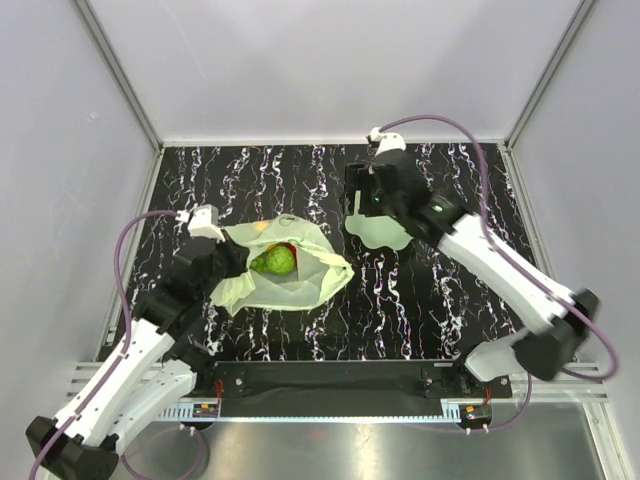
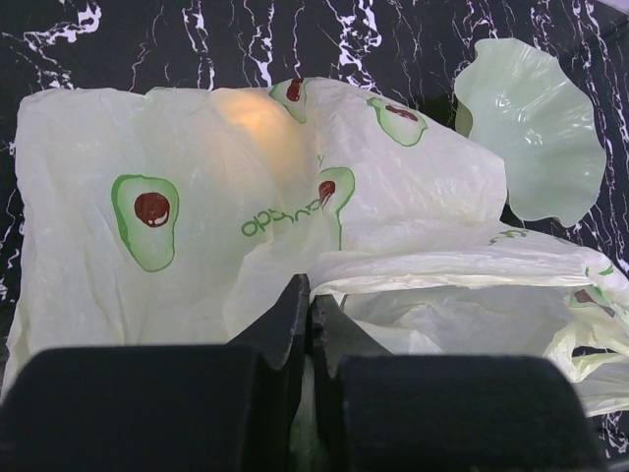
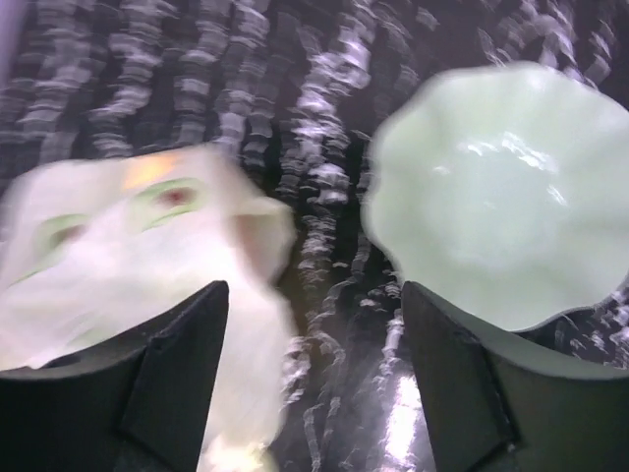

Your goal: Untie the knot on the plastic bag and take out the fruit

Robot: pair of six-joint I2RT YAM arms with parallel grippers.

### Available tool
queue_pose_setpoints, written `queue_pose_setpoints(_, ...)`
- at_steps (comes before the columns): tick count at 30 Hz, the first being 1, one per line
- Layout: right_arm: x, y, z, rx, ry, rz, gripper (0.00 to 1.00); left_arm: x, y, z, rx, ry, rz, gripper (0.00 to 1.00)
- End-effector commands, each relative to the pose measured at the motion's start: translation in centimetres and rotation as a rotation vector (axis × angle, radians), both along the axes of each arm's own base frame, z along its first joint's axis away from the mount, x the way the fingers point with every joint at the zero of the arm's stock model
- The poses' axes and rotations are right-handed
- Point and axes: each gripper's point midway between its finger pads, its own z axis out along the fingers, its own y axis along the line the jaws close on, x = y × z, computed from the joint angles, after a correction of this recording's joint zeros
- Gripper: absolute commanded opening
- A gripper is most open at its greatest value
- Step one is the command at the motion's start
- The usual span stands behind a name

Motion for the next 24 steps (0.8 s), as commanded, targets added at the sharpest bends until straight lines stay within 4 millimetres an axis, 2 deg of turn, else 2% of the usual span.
queue_pose_setpoints(1, -6.6, 4.3, 6.6, 0.162, -0.112, 0.320, 0.81, 2.0, -0.8, 4.5, -0.022, -0.144, -0.019, 0.00)
queue_pose_setpoints(4, -10.5, 6.3, 7.2, 0.156, -0.118, 0.449, 0.82, 2.8, -0.9, 4.4, -0.007, -0.147, -0.013, 0.00)
queue_pose_setpoints(5, -12.6, 7.8, 7.4, 0.172, -0.109, 0.523, 0.82, 3.1, -1.1, 4.0, 0.003, -0.133, -0.011, 0.00)
queue_pose_setpoints(8, -14.9, 10.0, 6.9, 0.168, -0.098, 0.576, 0.83, 4.0, -1.2, 3.8, 0.023, -0.122, -0.005, 0.00)
queue_pose_setpoints(11, -15.8, 12.1, 4.6, 0.134, -0.071, 0.613, 0.82, 4.5, -1.5, 3.9, 0.021, -0.129, -0.005, 0.00)
queue_pose_setpoints(13, -16.6, 14.3, 3.3, 0.122, -0.066, 0.654, 0.81, 4.9, -1.5, 3.7, 0.028, -0.123, 0.000, 0.00)
queue_pose_setpoints(14, -16.4, 14.9, 2.9, 0.116, -0.071, 0.652, 0.81, 4.9, -1.6, 3.7, 0.030, -0.121, -0.003, 0.00)
queue_pose_setpoints(15, -16.2, 15.8, 1.2, 0.082, -0.046, 0.650, 0.81, 5.1, -1.6, 3.7, 0.035, -0.119, -0.001, 0.00)
queue_pose_setpoints(16, -15.8, 16.1, 0.6, 0.065, -0.046, 0.630, 0.81, 5.2, -1.6, 3.7, 0.038, -0.120, 0.001, 0.00)
queue_pose_setpoints(17, -14.3, 15.7, -0.1, 0.026, -0.068, 0.550, 0.80, 5.2, -1.5, 3.7, 0.042, -0.119, 0.004, 0.00)
queue_pose_setpoints(19, -12.6, 16.0, -1.8, -0.020, -0.082, 0.482, 0.79, 5.2, -1.2, 3.6, 0.050, -0.114, 0.017, 0.00)
queue_pose_setpoints(20, -12.0, 16.2, -2.1, -0.027, -0.099, 0.458, 0.77, 5.2, -1.2, 3.4, 0.055, -0.111, 0.019, 0.00)
queue_pose_setpoints(24, -9.9, 17.2, -6.2, -0.119, -0.099, 0.391, 0.69, 5.4, -0.6, 3.6, 0.066, -0.119, 0.045, 0.00)
